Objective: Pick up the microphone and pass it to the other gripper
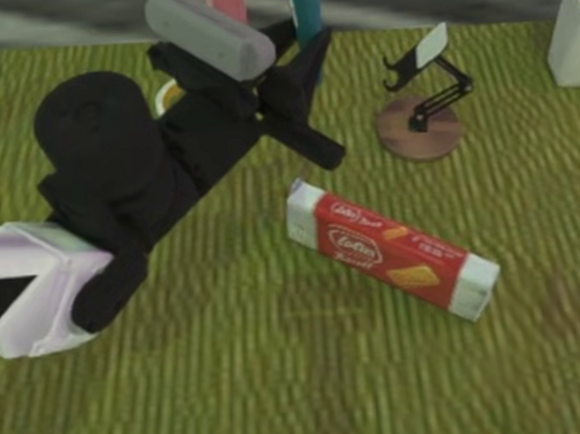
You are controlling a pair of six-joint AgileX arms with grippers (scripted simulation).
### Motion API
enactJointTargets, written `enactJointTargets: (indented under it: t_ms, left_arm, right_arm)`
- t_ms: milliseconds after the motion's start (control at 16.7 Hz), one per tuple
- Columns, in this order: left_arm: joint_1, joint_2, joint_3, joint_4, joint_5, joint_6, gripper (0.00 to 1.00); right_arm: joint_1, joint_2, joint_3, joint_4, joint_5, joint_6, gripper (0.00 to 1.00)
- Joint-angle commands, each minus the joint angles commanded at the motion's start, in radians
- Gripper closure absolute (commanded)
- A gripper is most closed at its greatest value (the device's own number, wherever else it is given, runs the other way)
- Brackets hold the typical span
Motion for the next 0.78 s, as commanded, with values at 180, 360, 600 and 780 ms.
enactJointTargets:
  t_ms: [180,360,600,780]
  left_arm:
    - [0.0,0.0,0.0,0.0,0.0,0.0,1.0]
    - [0.0,0.0,0.0,0.0,0.0,0.0,1.0]
    - [0.0,0.0,0.0,0.0,0.0,0.0,1.0]
    - [0.0,0.0,0.0,0.0,0.0,0.0,1.0]
  right_arm:
    - [0.055,0.162,0.111,0.066,-0.083,-0.01,0.0]
    - [0.125,0.403,0.251,0.147,-0.19,-0.022,0.0]
    - [0.224,0.762,0.443,0.257,-0.341,-0.037,0.0]
    - [0.29,0.978,0.571,0.331,-0.441,-0.047,0.0]
